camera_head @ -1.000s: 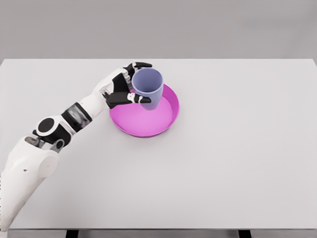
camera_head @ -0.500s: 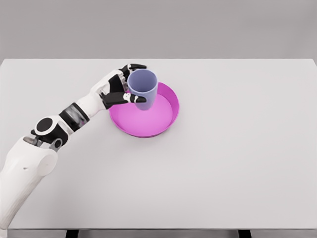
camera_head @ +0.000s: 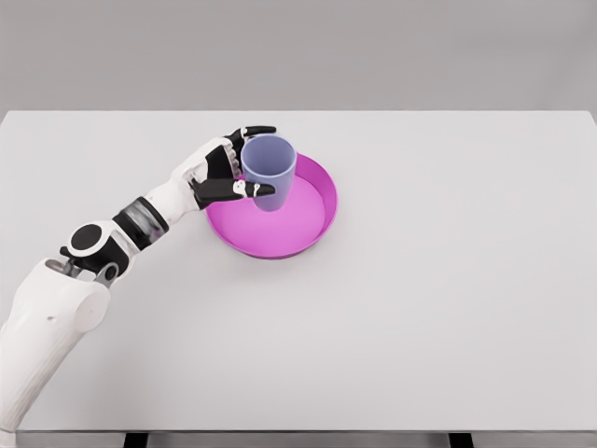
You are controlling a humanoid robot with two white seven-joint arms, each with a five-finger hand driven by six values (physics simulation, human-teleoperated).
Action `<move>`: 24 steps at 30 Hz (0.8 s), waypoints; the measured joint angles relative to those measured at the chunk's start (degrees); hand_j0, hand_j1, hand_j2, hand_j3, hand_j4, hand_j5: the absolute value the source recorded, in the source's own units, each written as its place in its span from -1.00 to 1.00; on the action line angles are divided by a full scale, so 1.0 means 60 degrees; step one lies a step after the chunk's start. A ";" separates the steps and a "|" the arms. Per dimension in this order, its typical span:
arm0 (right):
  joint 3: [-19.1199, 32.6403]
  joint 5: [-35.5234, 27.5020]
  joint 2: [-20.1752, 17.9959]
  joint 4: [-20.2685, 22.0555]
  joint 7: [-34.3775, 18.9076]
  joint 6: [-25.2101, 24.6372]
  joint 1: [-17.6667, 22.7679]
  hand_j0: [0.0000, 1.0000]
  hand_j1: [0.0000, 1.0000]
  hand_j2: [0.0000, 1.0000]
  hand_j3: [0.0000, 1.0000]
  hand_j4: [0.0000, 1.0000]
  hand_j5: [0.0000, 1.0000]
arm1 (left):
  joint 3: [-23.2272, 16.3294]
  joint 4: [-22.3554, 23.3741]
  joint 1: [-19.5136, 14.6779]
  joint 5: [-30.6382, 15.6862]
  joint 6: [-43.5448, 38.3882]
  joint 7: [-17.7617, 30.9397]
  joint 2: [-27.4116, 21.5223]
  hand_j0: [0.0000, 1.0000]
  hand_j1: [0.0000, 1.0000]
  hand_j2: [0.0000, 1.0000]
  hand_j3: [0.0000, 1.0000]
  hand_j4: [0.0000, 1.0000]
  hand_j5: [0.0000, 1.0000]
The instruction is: Flip the cup with left arm and place it on the plate
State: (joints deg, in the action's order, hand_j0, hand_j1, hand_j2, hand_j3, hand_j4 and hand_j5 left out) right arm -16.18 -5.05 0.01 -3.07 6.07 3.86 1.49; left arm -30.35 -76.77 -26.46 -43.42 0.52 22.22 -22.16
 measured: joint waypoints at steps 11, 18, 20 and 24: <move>-0.0002 0.0002 0.0000 0.0001 0.0000 0.0000 0.0000 1.00 1.00 1.00 1.00 1.00 1.00 | -0.0007 -0.0058 -0.0015 0.0001 0.0000 -0.0001 -0.0054 1.00 1.00 1.00 1.00 1.00 1.00; -0.0002 -0.0001 0.0000 0.0000 0.0000 0.0000 0.0000 1.00 1.00 1.00 1.00 1.00 1.00 | 0.0030 -0.0229 -0.0410 0.0005 0.0029 0.0001 -0.0467 1.00 1.00 1.00 1.00 1.00 1.00; -0.0002 0.0001 0.0000 0.0000 0.0000 0.0000 0.0000 1.00 1.00 1.00 1.00 1.00 1.00 | 0.0044 -0.0334 -0.0425 0.0012 0.0031 0.0002 -0.0714 1.00 1.00 1.00 1.00 1.00 1.00; -0.0002 0.0003 0.0000 0.0001 0.0000 0.0000 0.0000 1.00 1.00 1.00 1.00 1.00 1.00 | 0.0056 -0.0945 -0.0396 0.0007 0.0052 0.0056 -0.1793 1.00 1.00 1.00 1.00 1.00 1.00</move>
State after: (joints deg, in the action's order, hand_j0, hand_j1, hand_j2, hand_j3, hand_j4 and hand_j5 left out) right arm -16.20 -5.03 0.01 -3.06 6.07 3.86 1.49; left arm -30.01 -82.44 -28.83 -43.37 0.83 22.56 -32.91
